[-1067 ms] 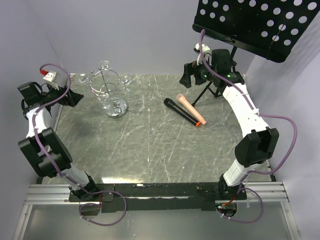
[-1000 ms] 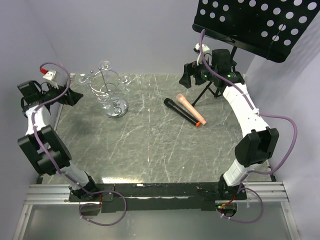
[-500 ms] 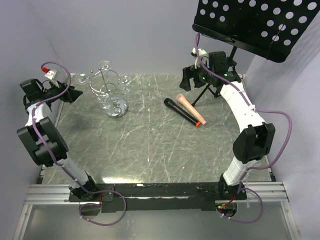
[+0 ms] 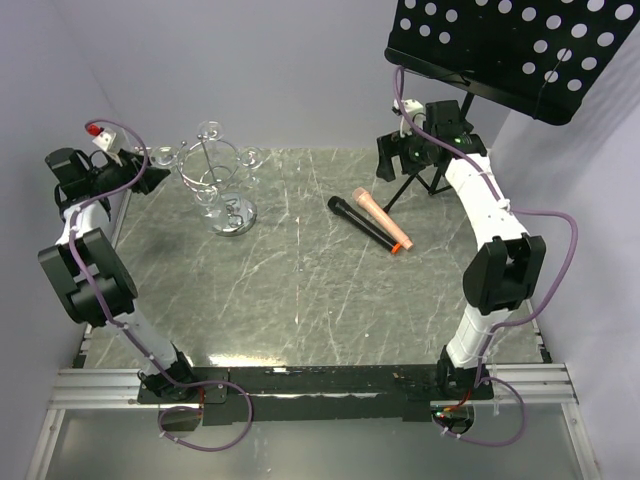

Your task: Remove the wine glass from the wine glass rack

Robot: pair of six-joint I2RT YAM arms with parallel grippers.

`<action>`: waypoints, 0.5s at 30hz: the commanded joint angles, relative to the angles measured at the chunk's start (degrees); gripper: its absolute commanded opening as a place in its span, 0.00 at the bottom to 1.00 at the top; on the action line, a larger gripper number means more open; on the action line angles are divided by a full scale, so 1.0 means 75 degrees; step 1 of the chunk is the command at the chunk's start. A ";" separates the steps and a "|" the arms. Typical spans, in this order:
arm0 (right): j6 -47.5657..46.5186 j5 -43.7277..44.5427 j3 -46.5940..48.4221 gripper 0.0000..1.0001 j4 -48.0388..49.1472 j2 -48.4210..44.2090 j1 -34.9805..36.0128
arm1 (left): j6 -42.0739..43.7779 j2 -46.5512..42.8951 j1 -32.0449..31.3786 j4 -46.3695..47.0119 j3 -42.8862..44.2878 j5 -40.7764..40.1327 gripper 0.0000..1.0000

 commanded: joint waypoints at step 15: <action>-0.0910 0.0574 0.0880 1.00 -0.1002 0.0097 -0.0063 | -0.0523 0.0557 -0.0303 0.1557 0.0020 0.0678 0.61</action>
